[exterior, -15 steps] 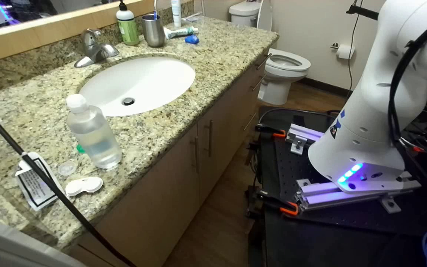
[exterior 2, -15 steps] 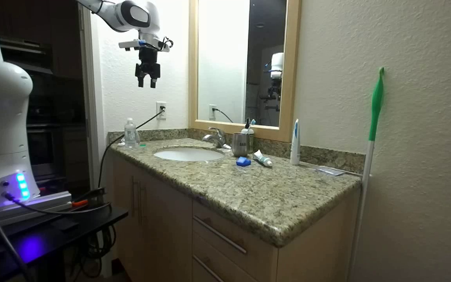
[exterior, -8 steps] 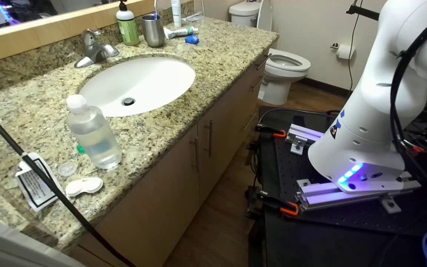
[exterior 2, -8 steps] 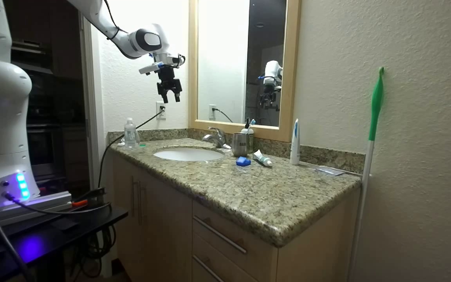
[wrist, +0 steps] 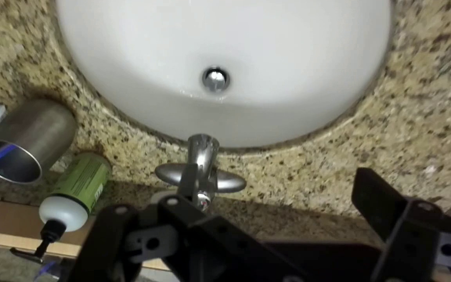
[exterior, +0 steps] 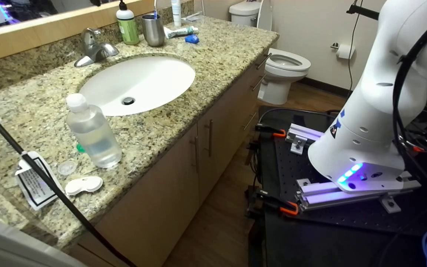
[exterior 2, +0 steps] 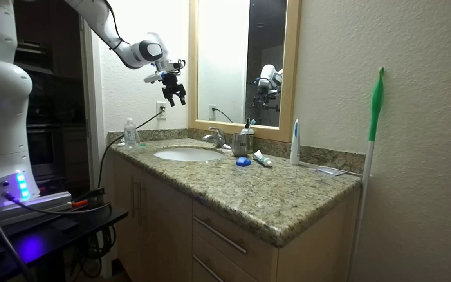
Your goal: Pull the faucet handle up
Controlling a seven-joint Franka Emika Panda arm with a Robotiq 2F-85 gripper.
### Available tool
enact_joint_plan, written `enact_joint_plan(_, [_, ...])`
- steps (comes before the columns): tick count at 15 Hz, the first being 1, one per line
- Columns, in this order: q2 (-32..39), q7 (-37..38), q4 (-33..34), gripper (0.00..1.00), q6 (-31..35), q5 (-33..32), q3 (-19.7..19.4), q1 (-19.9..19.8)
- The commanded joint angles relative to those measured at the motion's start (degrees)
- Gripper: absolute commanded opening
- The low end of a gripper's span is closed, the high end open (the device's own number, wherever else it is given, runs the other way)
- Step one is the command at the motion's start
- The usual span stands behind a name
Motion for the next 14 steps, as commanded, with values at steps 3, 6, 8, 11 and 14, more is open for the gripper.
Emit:
enact_joint_plan(3, [20.8, 23.2, 9.5, 1.0, 19.0, -10.1, -4.6, 2.8])
enact_joint_plan(6, [20.5, 21.8, 7.8, 1.0, 18.6, -7.2, -5.7, 3.9])
enact_joint_plan(8, [23.0, 23.2, 10.2, 1.0, 18.8, -7.0, -6.1, 4.5])
enact_joint_plan(11, [29.4, 27.5, 14.9, 1.0, 25.8, -8.2, -10.2, 6.0])
enact_joint_plan(14, [37.2, 34.7, 21.2, 1.0, 33.5, -9.8, -13.9, 6.2])
